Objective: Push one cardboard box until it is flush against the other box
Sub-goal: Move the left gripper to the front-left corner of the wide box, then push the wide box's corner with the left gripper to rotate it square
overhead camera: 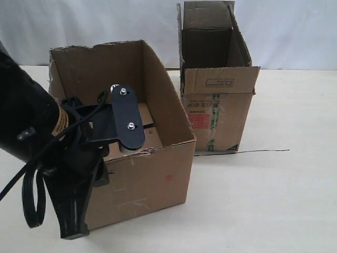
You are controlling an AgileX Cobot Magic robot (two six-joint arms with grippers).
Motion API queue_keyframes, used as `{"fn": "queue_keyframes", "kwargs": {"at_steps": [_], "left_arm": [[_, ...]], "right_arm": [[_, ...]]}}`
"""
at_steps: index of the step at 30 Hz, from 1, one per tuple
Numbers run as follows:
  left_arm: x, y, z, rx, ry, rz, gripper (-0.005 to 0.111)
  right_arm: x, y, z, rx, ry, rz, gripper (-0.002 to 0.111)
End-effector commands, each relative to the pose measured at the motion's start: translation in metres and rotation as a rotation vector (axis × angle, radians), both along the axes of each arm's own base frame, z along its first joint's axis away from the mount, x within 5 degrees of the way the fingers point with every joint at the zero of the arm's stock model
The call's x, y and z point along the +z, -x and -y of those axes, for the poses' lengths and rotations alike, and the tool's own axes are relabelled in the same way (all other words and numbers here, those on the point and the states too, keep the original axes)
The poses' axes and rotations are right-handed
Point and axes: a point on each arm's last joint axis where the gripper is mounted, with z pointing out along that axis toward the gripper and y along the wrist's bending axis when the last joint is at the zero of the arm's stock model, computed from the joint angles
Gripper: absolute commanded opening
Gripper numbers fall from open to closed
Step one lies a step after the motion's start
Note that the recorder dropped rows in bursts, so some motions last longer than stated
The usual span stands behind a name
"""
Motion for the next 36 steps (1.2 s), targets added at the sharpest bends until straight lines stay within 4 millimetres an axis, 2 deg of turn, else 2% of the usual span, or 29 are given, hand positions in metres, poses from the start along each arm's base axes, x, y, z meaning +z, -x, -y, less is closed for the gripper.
{"fn": "queue_keyframes", "kwargs": {"at_steps": [1, 16, 20, 23, 29, 34, 36], "left_arm": [[0.004, -0.006, 0.004, 0.017, 0.048, 0.059, 0.000], [0.010, -0.022, -0.002, -0.015, -0.029, 0.256, 0.000], [0.013, -0.032, -0.004, 0.011, 0.036, 0.295, 0.000], [0.015, -0.046, -0.013, 0.062, 0.070, 0.322, 0.000], [0.016, -0.059, -0.025, 0.096, 0.078, 0.352, 0.000], [0.018, -0.063, -0.025, 0.086, 0.103, 0.374, 0.000], [0.028, -0.058, -0.024, 0.097, 0.081, 0.335, 0.000]], "right_arm": [[-0.002, 0.000, 0.000, -0.008, -0.001, -0.005, 0.005], [-0.002, 0.000, 0.000, -0.008, -0.001, -0.005, 0.005], [-0.002, 0.000, 0.000, -0.008, -0.001, -0.005, 0.005], [-0.002, 0.000, 0.000, -0.008, -0.001, -0.005, 0.005], [-0.002, 0.000, 0.000, -0.008, -0.001, -0.005, 0.005], [-0.002, 0.000, 0.000, -0.008, -0.001, -0.005, 0.005], [-0.002, 0.000, 0.000, -0.008, -0.001, -0.005, 0.005]]}}
